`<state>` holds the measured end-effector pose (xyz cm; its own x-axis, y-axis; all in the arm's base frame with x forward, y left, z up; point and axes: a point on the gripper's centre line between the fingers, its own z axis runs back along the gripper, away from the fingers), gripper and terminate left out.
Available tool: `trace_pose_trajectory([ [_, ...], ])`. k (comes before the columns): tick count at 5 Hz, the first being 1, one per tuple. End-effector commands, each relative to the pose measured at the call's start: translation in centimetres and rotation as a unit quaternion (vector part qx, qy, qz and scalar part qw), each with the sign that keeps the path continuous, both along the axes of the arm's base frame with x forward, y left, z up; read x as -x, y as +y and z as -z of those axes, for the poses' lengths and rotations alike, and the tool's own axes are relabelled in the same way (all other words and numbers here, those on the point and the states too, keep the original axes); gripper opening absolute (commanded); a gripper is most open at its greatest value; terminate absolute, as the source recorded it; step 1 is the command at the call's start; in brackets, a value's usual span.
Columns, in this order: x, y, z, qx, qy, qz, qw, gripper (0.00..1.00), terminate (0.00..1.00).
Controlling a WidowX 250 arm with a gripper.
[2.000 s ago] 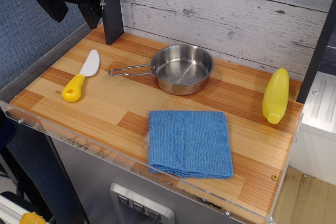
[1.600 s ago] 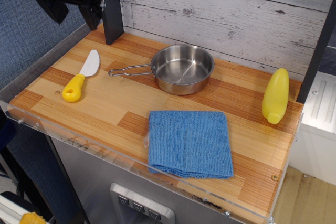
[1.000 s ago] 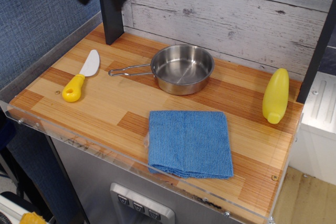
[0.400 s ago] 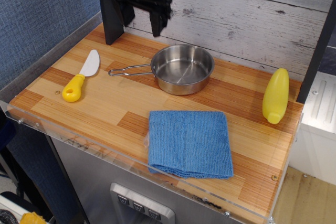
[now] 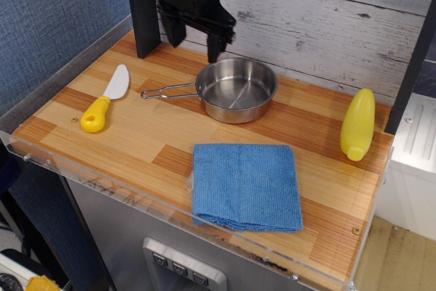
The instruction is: Place the pot on top of the blue towel
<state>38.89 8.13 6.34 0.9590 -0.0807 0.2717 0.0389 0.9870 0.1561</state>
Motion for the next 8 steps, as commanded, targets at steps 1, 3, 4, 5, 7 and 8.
trace_pose_trajectory([
  [1, -0.9, -1.4, 1.4, 0.026, 0.009, 0.019, 0.9995, 1.0, 0.0],
  [3, 0.2, -2.3, 3.5, 0.038, 0.038, 0.038, 0.9978, 0.0, 0.0],
  [4, 0.5, -2.2, 3.5, 0.035, 0.038, 0.045, 0.9976, 0.0, 0.0],
  [5, 0.7, -2.0, 3.2, 0.033, 0.036, 0.039, 0.998, 0.0, 0.0],
  [7, 0.9, -1.4, 2.6, 0.037, 0.031, 0.032, 0.9983, 0.0, 0.0],
  [8, 0.8, -0.8, 1.5, 0.044, 0.019, 0.015, 0.9987, 0.0, 0.0],
])
